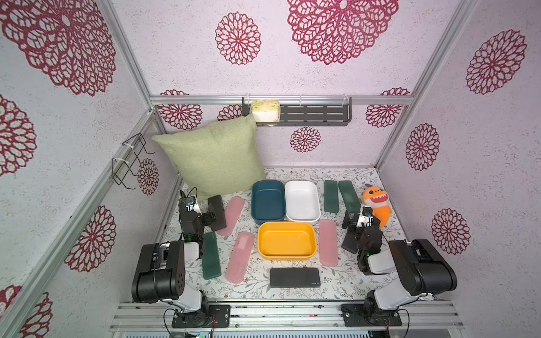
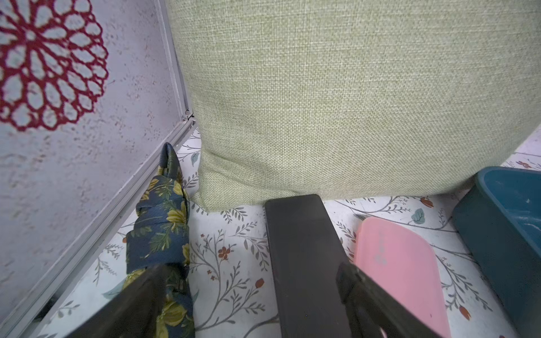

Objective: Place the pencil cases by color into the storage box
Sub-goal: Pick up the pencil case from the center of the board.

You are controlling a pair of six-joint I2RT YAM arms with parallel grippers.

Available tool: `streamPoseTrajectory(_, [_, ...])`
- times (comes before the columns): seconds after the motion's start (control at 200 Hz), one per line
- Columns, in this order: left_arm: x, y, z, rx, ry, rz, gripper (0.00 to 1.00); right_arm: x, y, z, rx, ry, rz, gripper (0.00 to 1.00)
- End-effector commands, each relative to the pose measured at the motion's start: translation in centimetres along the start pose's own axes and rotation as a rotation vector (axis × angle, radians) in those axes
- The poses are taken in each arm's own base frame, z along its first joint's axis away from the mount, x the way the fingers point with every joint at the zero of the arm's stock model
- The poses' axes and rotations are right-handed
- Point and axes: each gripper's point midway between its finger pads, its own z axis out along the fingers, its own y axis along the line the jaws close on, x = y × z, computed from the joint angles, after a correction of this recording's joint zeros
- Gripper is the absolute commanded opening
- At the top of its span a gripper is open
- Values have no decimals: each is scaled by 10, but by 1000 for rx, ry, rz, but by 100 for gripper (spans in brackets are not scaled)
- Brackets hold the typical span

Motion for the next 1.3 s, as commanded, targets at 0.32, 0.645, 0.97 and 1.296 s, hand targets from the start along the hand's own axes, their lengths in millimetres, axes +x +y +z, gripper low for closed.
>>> streamPoseTrajectory(0.32, [-6, 1, 1, 0, -24, 2, 97, -14, -1, 0, -1, -48, 31, 99])
streamPoseTrajectory(0.645, [-7, 2, 1, -1, -26, 1, 97, -15, 0, 0, -2, -48, 33, 99])
streamPoseTrajectory(0.97, [-12, 5, 1, -21, -26, -3, 97, -18, 1, 2, -24, -50, 42, 95])
streamPoseTrajectory(1.296, [-79, 12, -20, -134, 122, -162, 99, -92, -6, 5, 11, 68, 23, 91])
